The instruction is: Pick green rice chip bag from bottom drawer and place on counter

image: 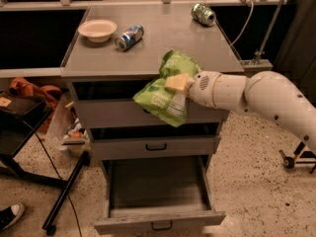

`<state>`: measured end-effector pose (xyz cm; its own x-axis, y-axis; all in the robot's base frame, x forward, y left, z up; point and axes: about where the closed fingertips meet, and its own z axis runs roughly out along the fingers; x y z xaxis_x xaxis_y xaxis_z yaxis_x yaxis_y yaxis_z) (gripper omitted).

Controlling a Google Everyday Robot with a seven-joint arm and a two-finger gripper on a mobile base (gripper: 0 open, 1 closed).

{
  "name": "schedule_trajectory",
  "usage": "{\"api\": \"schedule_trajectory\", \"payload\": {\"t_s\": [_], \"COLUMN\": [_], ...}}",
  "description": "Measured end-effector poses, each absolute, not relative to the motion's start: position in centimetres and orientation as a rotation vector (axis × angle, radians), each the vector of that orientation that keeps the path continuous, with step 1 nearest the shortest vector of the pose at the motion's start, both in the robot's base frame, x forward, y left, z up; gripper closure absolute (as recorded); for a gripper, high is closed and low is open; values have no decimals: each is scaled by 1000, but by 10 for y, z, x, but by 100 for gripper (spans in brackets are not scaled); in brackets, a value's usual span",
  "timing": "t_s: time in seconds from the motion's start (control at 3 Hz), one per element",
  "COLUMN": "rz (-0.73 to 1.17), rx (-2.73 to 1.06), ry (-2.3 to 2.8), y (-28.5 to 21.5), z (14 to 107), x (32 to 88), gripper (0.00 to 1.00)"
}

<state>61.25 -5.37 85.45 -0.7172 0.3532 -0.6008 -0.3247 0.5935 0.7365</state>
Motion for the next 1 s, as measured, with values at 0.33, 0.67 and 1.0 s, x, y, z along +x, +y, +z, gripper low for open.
{"api": "schedule_trajectory", "payload": {"t_s": [0.33,0.67,1.0], "rz": [1095,1067,1074], "rx": [45,41,33], "ry": [1971,1898,1875], "y": [-60,-62,-61], "z": [899,940,966], "x": [649,687,728], "gripper": [100,100,100]}}
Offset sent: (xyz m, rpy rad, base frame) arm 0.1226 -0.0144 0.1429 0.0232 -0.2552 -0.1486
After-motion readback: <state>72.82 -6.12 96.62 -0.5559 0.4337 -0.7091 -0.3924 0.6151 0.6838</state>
